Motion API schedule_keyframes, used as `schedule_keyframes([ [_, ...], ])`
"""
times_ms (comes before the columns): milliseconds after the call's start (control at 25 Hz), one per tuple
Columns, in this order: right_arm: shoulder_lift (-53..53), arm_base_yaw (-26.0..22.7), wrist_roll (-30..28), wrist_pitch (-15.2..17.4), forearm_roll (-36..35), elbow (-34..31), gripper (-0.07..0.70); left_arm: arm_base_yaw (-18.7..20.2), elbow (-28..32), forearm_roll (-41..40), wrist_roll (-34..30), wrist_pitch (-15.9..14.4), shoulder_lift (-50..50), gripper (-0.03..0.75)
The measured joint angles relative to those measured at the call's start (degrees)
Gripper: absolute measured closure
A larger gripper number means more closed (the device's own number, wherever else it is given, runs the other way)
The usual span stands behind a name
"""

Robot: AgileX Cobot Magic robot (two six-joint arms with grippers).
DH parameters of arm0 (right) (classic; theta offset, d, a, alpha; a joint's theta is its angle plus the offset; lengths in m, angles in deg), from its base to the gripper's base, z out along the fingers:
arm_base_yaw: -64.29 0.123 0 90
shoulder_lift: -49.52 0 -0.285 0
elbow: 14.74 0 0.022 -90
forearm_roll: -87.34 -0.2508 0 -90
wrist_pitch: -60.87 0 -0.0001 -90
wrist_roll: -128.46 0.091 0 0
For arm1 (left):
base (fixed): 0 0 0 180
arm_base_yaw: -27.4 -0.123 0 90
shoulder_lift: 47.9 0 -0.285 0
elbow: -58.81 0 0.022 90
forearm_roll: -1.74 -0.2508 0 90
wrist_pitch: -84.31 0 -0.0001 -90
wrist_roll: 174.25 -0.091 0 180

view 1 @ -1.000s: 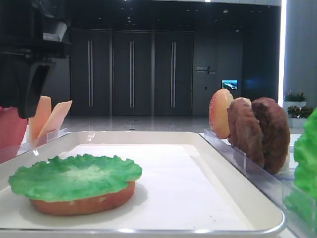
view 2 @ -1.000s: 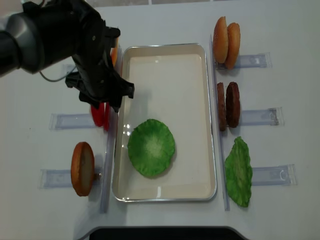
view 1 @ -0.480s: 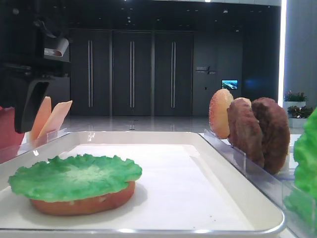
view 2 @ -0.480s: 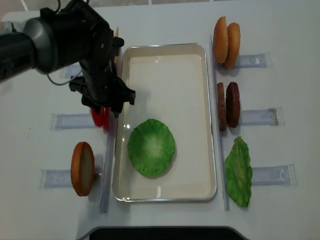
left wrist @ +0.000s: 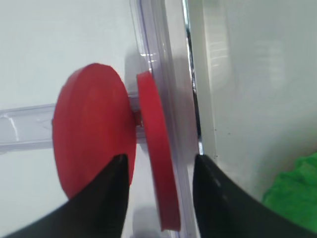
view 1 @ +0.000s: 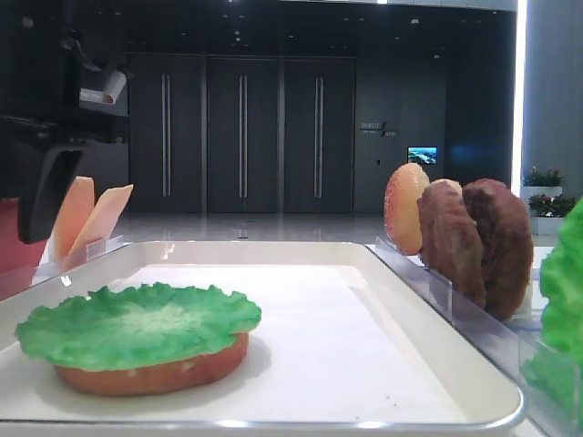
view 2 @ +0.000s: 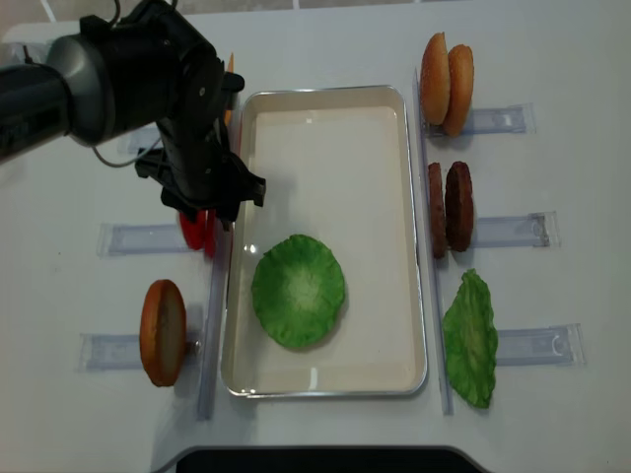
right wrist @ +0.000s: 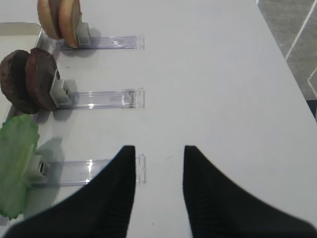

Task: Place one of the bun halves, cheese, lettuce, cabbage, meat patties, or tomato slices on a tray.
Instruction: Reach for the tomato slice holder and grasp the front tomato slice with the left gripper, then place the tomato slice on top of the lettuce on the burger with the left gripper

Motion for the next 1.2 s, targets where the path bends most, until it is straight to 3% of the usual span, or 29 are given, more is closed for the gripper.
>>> schedule_keyframes([
  [160, 0.0, 0.0, 0.0, 0.0, 0.0, 0.0, 0.4, 0.0, 0.0, -0.34, 0.24, 0.0, 0.0, 0.594],
  [240, 0.0, 0.0, 0.0, 0.0, 0.0, 0.0, 0.4, 0.0, 0.0, -0.7, 0.8, -0.25, 0.0, 0.657],
  [520, 0.0, 0.0, 0.0, 0.0, 0.0, 0.0, 0.4, 0.0, -0.65, 0.1, 1.43, -0.65, 0.0, 0.661],
  [880, 0.0, 0.0, 0.0, 0.0, 0.0, 0.0, 0.4, 0.0, -8.88, 3.69, 1.21, -7.91, -5.7, 0.661],
  [1200, 0.0, 0.0, 0.0, 0.0, 0.0, 0.0, 0.4, 0.0, -9.22, 3.82, 0.95, -13.71, -9.74, 0.661],
])
